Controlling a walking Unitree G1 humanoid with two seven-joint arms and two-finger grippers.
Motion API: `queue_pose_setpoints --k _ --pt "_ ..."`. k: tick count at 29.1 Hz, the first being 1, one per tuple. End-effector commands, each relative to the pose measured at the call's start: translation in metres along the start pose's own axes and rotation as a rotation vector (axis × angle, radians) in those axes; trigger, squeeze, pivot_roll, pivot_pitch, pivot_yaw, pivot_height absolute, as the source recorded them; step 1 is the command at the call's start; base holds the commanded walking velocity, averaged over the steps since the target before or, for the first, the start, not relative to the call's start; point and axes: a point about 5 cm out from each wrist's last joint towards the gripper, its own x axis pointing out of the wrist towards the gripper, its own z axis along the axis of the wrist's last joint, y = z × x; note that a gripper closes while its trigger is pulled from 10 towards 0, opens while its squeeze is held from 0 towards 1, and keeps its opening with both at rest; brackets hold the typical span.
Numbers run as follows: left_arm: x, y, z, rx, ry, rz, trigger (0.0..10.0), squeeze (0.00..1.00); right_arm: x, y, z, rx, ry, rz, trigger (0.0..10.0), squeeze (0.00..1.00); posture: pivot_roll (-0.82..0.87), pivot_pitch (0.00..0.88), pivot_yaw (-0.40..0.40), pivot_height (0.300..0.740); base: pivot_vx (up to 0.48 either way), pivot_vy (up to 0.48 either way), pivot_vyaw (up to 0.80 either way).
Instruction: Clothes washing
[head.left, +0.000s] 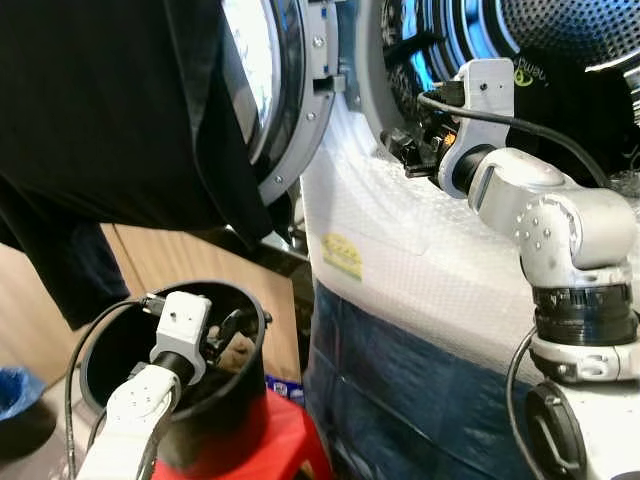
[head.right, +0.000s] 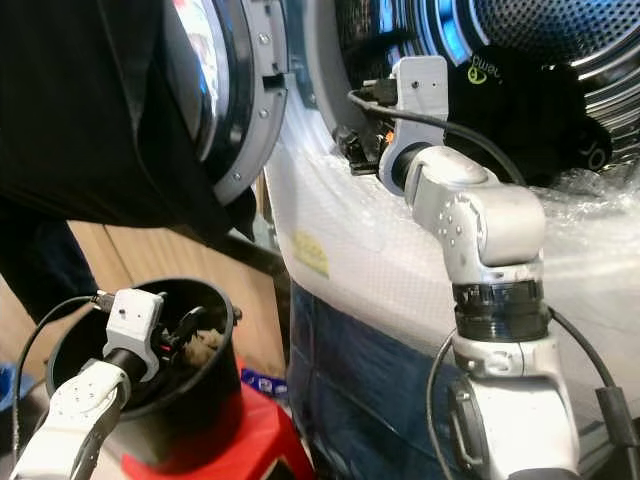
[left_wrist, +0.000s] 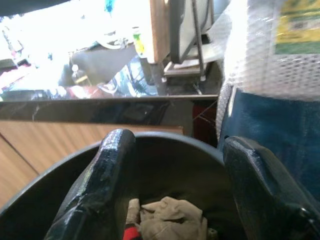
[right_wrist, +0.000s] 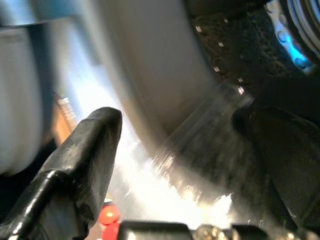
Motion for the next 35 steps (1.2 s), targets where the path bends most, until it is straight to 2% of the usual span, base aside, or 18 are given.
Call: queue_pose_setpoints --k 1,5,7,9,10,12,18,22,32,35 --pt "-0.003 -0.002 -0.003 -0.004 0.012 -0.004 10.0 0.00 0.006 -0.004 0.011 0.007 -0.016 -0.018 10.0 0.00 0.14 0.000 0.100 0.740 0.000 0.000 0.00" --pt "-0.003 -0.004 -0.002 -0.009 0.009 -0.005 10.0 0.00 0.012 -0.017 0.020 0.038 -0.026 -0.087 10.0 0.00 0.14 0.000 0.099 0.740 0.000 0.000 0.00" --pt "-0.003 -0.006 -0.003 -0.012 0.009 -0.009 10.0 0.00 0.012 -0.025 0.038 0.051 -0.109 -0.129 10.0 0.00 0.14 0.000 0.095 0.740 0.000 0.000 0.00" --pt "-0.003 -0.007 -0.003 -0.014 0.007 -0.011 10.0 0.00 0.012 -0.029 0.046 0.076 -0.138 -0.143 10.0 0.00 0.14 0.000 0.094 0.740 0.000 0.000 0.00" --pt "-0.003 -0.007 -0.003 -0.014 0.007 -0.011 10.0 0.00 0.012 -0.029 0.046 0.076 -0.138 -0.143 10.0 0.00 0.14 0.000 0.094 0.740 0.000 0.000 0.00" --pt "-0.003 -0.008 -0.003 -0.018 0.007 -0.013 10.0 0.00 0.012 -0.040 0.062 0.059 -0.226 -0.201 10.0 0.00 0.14 0.000 0.087 0.740 0.000 0.000 0.00" --pt "-0.001 -0.010 -0.003 -0.023 0.006 -0.015 10.0 0.00 0.013 -0.056 0.067 0.024 -0.249 -0.324 10.0 0.00 0.14 0.000 0.076 0.740 0.000 0.000 0.00" --pt "-0.002 -0.009 -0.004 -0.046 0.009 -0.012 10.0 0.00 0.016 -0.058 0.067 0.057 -0.255 -0.328 10.0 0.00 0.15 0.000 0.071 0.740 0.000 0.000 0.00" --pt "-0.003 -0.011 -0.003 -0.063 0.010 -0.037 10.0 0.00 0.020 -0.056 0.067 0.037 -0.267 -0.323 10.0 0.00 0.14 0.000 0.073 0.740 0.000 0.000 0.00" --pt "-0.003 -0.012 -0.002 -0.057 0.008 -0.041 10.0 0.00 0.020 -0.057 0.067 0.035 -0.270 -0.328 10.0 0.00 0.14 0.000 0.074 0.740 0.293 0.000 0.00"
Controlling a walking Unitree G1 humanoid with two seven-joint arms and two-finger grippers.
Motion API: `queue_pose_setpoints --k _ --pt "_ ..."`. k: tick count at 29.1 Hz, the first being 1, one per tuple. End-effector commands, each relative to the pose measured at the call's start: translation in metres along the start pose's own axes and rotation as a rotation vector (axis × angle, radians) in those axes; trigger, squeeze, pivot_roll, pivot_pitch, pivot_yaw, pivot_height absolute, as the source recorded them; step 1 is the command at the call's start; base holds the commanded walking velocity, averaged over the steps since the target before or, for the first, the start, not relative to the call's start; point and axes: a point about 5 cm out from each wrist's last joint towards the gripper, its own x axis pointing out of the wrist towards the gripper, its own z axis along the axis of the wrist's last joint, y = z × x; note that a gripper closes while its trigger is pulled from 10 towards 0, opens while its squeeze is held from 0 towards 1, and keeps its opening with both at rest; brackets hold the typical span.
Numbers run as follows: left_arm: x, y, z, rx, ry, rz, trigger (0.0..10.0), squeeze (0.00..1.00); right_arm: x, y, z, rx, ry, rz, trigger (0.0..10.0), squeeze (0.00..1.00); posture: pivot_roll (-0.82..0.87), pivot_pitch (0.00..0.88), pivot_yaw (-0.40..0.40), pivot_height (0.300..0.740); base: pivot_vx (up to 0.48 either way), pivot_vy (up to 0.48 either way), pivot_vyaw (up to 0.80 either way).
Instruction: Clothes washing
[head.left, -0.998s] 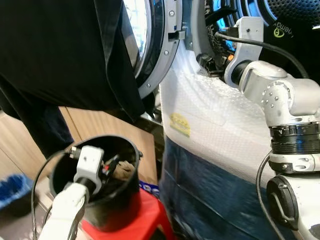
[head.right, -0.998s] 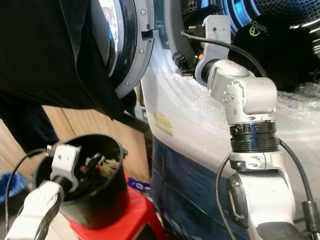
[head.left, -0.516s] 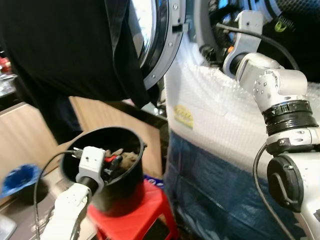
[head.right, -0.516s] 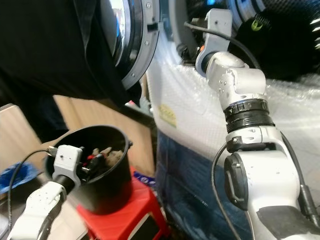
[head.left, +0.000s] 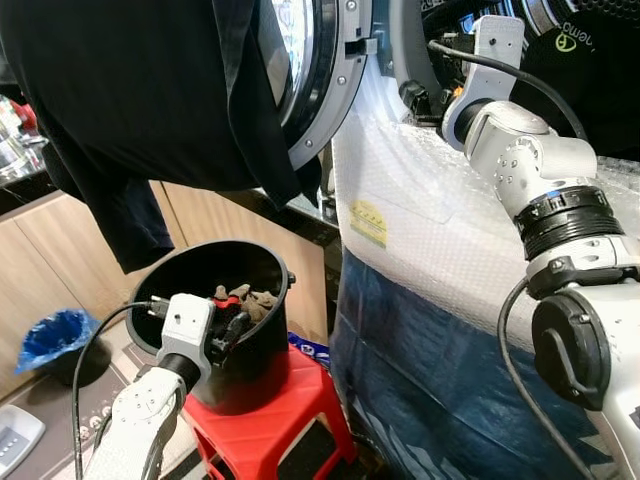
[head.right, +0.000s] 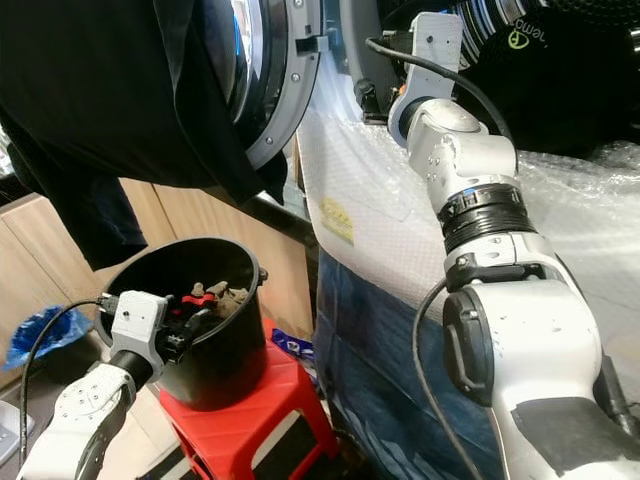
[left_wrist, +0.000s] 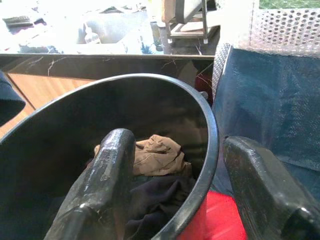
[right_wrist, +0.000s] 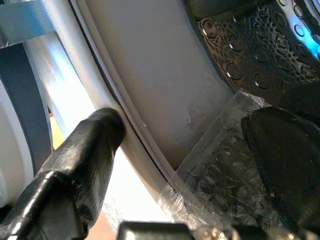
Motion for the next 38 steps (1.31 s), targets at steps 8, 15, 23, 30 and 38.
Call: queue_pose_setpoints --k 8,15,23,30,38 --pt "0.000 0.001 0.003 -0.002 -0.001 -0.017 10.0 0.00 -0.010 -0.039 0.033 -0.023 -0.154 -0.189 10.0 0.00 0.14 0.000 0.076 0.740 0.069 0.000 0.00" --pt "0.001 -0.001 0.004 -0.004 -0.003 -0.028 10.0 0.00 -0.012 -0.046 0.038 -0.014 -0.143 -0.236 10.0 0.00 0.13 0.000 0.079 0.740 0.000 0.000 0.00" --pt "0.004 -0.003 0.007 -0.005 -0.011 -0.031 10.0 0.00 -0.020 -0.058 0.063 0.012 -0.194 -0.325 10.0 0.00 0.14 0.000 0.065 0.740 0.000 0.000 0.00" --pt "0.001 -0.004 0.006 -0.017 -0.015 -0.020 10.0 0.00 -0.021 -0.055 0.071 0.151 -0.233 -0.251 10.0 0.00 0.15 0.000 0.052 0.740 0.000 0.000 0.00" --pt "-0.005 -0.006 0.007 -0.040 -0.024 -0.029 10.0 0.00 -0.020 -0.031 0.078 0.347 -0.313 0.146 10.0 0.00 0.17 0.000 0.044 0.740 0.000 0.000 0.00"
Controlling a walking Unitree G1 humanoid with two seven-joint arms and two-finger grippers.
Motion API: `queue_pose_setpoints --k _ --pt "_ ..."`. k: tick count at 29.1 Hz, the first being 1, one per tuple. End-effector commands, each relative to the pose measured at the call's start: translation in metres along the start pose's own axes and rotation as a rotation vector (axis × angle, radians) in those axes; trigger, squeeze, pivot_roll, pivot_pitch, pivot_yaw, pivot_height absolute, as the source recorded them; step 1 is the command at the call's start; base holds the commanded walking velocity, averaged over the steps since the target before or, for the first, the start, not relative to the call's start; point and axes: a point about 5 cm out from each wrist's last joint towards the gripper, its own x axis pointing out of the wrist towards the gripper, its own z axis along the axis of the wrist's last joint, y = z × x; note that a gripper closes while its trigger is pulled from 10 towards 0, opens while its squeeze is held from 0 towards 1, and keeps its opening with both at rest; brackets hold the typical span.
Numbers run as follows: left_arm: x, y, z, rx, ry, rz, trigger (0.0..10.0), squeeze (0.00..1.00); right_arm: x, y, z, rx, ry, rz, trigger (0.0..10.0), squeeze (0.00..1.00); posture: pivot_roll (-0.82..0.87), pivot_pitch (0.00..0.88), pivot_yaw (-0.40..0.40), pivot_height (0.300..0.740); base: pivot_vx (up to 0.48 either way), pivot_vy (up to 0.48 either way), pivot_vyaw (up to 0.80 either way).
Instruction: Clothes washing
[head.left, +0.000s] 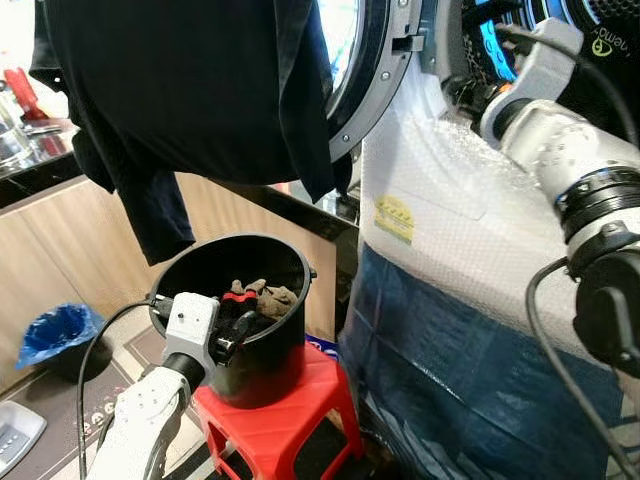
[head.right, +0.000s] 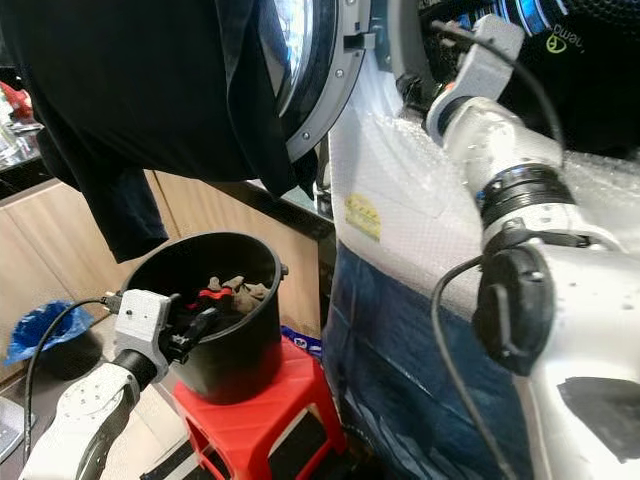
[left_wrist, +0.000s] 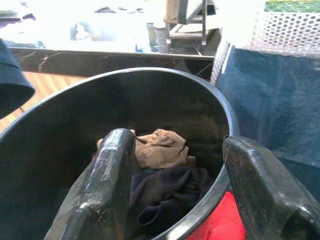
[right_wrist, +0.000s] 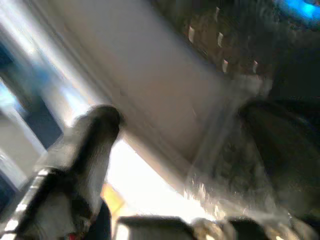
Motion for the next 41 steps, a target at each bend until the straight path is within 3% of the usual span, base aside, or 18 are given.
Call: queue_pose_setpoints --k 1,7,8,15,18,22,27,31,36,41 --pt "-0.003 0.000 0.003 -0.005 -0.006 0.001 10.0 0.00 -0.004 0.024 0.043 0.004 -0.148 0.120 10.0 0.00 0.16 0.000 0.046 0.740 0.000 0.000 0.00" --pt "-0.004 -0.003 0.004 -0.013 -0.009 -0.019 10.0 0.00 -0.008 0.026 0.046 -0.063 -0.145 0.275 10.0 0.00 0.17 0.000 0.043 0.740 0.000 0.000 0.00" --pt "-0.004 -0.003 0.004 -0.014 -0.008 -0.020 10.0 0.00 -0.009 0.025 0.046 -0.114 -0.139 0.296 10.0 0.00 0.17 0.000 0.046 0.740 0.000 0.000 0.00" --pt "-0.005 -0.003 0.004 -0.010 0.001 -0.029 10.0 0.00 -0.008 0.017 0.037 -0.276 -0.063 0.254 10.0 0.00 0.17 0.000 0.047 0.740 0.000 0.000 0.00" --pt "-0.005 -0.003 0.005 -0.007 0.003 -0.028 10.0 0.00 -0.007 0.011 0.030 -0.373 -0.028 0.175 10.0 0.00 0.16 0.000 0.049 0.740 0.000 0.000 0.00" --pt "-0.006 -0.003 0.006 -0.004 0.008 -0.032 10.0 0.00 -0.005 -0.004 0.022 -0.357 -0.006 -0.007 10.0 0.00 0.17 0.000 0.046 0.740 0.000 0.000 0.00" --pt "-0.006 -0.003 0.006 -0.002 0.011 -0.032 10.0 0.00 -0.004 -0.008 0.014 -0.342 0.020 -0.039 10.0 0.00 0.18 0.000 0.044 0.740 0.000 0.000 0.00" --pt "-0.006 -0.003 0.007 0.007 0.014 -0.033 10.0 0.00 -0.003 -0.019 -0.011 -0.304 0.092 -0.128 10.0 0.00 0.19 0.000 0.037 0.740 0.000 0.000 0.00" --pt "-0.007 -0.002 0.007 0.029 0.026 -0.017 10.0 0.00 -0.002 -0.020 -0.023 -0.309 0.117 -0.148 10.0 0.00 0.20 0.000 0.032 0.740 0.000 0.000 0.00" --pt "-0.009 0.004 0.008 0.026 0.016 0.059 10.0 0.00 -0.002 -0.016 -0.005 -0.251 -0.114 -0.119 10.0 0.00 0.22 0.000 0.021 0.740 0.000 0.000 0.00"
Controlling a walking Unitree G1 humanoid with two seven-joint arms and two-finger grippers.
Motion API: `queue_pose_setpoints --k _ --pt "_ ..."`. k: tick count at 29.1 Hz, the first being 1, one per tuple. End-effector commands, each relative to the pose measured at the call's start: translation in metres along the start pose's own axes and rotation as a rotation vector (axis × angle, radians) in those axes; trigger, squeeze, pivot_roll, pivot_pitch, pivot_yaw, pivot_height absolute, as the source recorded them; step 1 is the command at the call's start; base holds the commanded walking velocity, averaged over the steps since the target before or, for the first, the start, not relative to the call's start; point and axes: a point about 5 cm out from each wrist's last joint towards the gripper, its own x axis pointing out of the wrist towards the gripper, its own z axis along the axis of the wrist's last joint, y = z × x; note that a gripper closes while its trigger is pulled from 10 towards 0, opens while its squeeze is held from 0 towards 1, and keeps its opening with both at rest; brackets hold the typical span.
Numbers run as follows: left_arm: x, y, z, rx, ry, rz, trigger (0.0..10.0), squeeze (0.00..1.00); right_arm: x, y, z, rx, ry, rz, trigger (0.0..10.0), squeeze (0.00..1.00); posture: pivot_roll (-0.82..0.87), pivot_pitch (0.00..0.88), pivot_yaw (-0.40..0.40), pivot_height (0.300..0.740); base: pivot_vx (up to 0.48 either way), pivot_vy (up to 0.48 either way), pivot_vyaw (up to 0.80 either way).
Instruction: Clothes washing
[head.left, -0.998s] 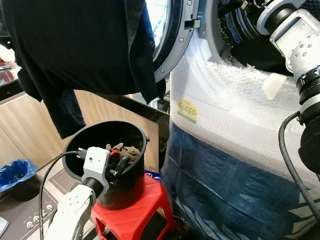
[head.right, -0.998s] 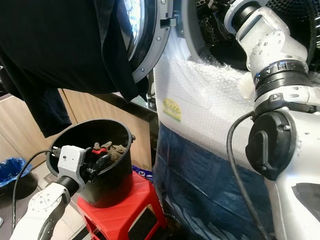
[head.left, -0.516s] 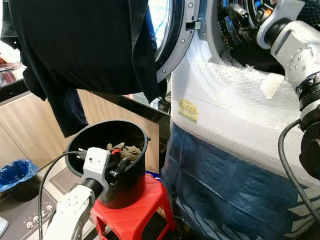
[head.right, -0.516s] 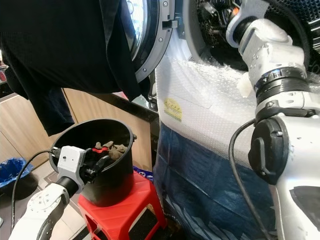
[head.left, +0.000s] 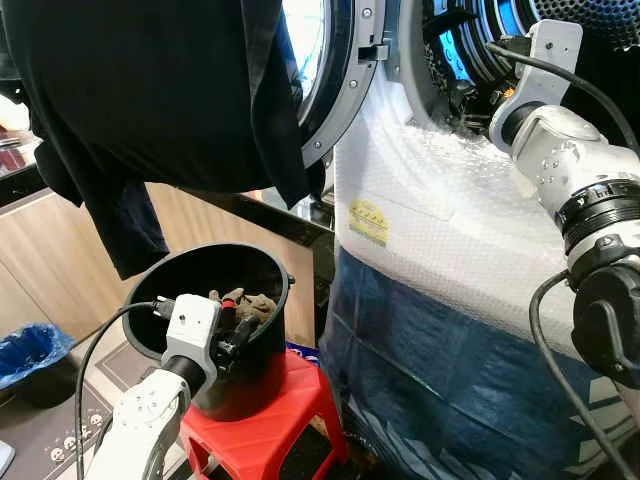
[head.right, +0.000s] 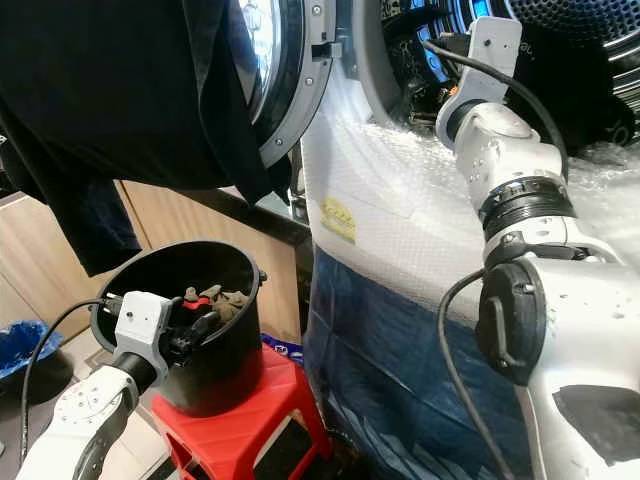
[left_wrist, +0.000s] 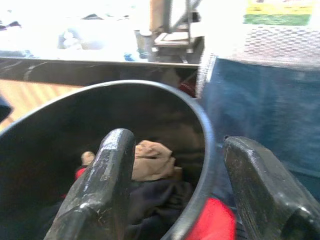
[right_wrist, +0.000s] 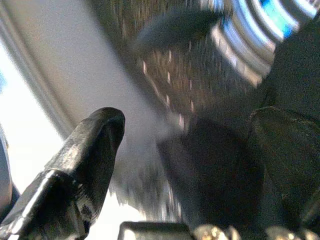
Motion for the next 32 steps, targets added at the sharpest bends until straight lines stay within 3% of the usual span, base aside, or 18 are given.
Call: queue_pose_setpoints --k 1,10,12,15,16,17,18,23,25,32 --pt "-0.004 0.004 0.002 0.016 -0.004 0.030 10.0 0.00 -0.001 0.001 0.009 0.014 -0.095 0.012 10.0 0.00 0.22 0.000 0.022 0.740 0.000 0.000 0.00" --pt "-0.008 0.005 0.000 0.024 -0.004 0.054 10.0 0.00 -0.012 0.009 0.003 0.052 -0.363 0.120 10.0 0.00 0.20 0.002 0.028 0.740 0.000 0.000 0.00" --pt "-0.008 0.004 0.002 0.027 -0.018 0.055 10.0 0.00 -0.031 0.016 0.000 0.074 -0.510 0.168 10.0 0.00 0.20 0.007 0.032 0.740 0.000 0.000 0.00" --pt "-0.009 0.003 0.003 0.033 -0.024 0.061 10.0 0.00 -0.051 0.021 0.000 0.125 -0.616 0.197 10.0 0.00 0.19 0.015 0.034 0.740 0.000 0.000 0.00" --pt "-0.009 0.002 0.003 0.027 -0.031 0.048 10.0 0.00 -0.066 0.024 0.001 0.150 -0.678 0.212 10.0 0.00 0.19 0.017 0.037 0.740 0.000 0.000 0.00" --pt "-0.009 0.002 0.003 0.027 -0.031 0.048 10.0 0.00 -0.066 0.024 0.001 0.150 -0.678 0.212 10.0 0.00 0.19 0.017 0.037 0.740 0.000 0.000 0.00" --pt "-0.009 0.001 0.003 0.024 -0.034 0.045 10.0 0.00 -0.080 0.028 0.002 0.188 -0.730 0.224 10.0 0.00 0.19 0.021 0.040 0.740 0.000 0.000 0.00" --pt "-0.009 0.001 0.005 0.048 -0.041 0.045 10.0 0.00 -0.103 0.040 -0.003 0.202 -0.754 0.265 10.0 0.00 0.19 0.023 0.041 0.740 0.000 0.000 0.00" --pt "-0.009 0.004 0.010 0.047 -0.077 0.079 10.0 0.00 -0.128 0.049 -0.023 0.238 -0.690 0.318 10.0 0.00 0.19 0.026 0.037 0.740 0.000 0.000 0.00" --pt "-0.009 0.008 0.014 0.068 -0.105 0.108 10.0 0.00 -0.158 0.057 -0.049 0.268 -0.596 0.358 10.0 0.00 0.17 0.026 0.042 0.740 0.000 0.000 0.00"
